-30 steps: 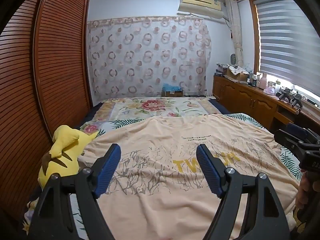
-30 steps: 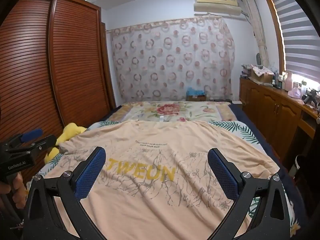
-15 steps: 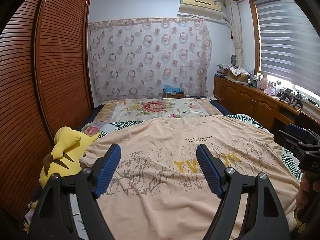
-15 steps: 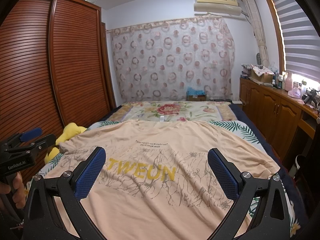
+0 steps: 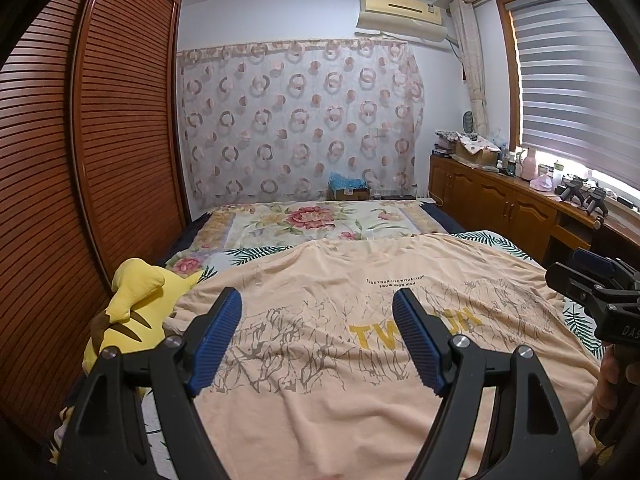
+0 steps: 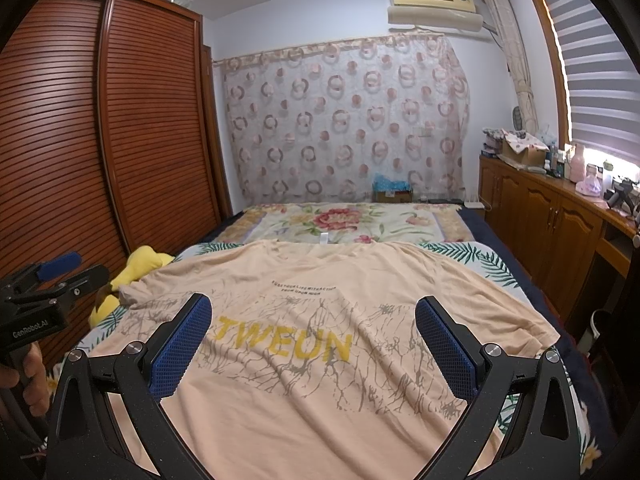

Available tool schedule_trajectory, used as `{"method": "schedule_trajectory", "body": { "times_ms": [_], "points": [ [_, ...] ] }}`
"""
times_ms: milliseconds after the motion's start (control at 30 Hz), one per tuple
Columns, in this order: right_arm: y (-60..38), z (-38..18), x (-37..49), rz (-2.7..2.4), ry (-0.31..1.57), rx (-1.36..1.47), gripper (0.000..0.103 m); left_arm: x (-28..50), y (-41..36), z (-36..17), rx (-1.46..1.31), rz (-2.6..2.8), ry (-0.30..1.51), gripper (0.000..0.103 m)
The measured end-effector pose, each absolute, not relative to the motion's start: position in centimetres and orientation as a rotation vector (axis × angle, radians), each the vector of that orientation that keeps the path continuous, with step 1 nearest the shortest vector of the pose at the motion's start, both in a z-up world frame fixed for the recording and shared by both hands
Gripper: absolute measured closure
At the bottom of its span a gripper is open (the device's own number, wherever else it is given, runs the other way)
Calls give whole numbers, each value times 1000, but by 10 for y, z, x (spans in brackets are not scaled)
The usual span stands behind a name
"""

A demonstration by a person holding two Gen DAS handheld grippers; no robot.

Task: Fold small clothes

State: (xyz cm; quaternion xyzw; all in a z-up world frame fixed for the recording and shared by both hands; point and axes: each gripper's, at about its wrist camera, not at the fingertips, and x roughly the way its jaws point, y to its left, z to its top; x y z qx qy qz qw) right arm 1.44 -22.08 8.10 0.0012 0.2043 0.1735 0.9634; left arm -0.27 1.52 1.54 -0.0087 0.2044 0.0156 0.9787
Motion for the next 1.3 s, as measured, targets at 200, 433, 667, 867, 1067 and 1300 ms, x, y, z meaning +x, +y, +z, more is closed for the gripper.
{"method": "schedule_trajectory", "body": {
  "times_ms": [200, 433, 667, 867, 1067, 1300],
  "points": [
    [-220, 81, 14, 351, 413, 2, 0, -3, 16, 17, -14, 33, 409, 25],
    [-218, 82, 14, 352, 413, 2, 0, -3, 17, 20, -10, 37, 407, 25],
    [-218, 82, 14, 351, 413, 2, 0, -4, 16, 19, -8, 38, 406, 25],
    [-218, 82, 14, 352, 413, 3, 0, -4, 15, 19, -6, 38, 405, 25],
    [-217, 82, 14, 352, 413, 2, 0, -4, 16, 20, -6, 37, 404, 25],
    [-216, 83, 14, 352, 413, 2, 0, -4, 16, 19, -5, 38, 404, 25]
  ]
}}
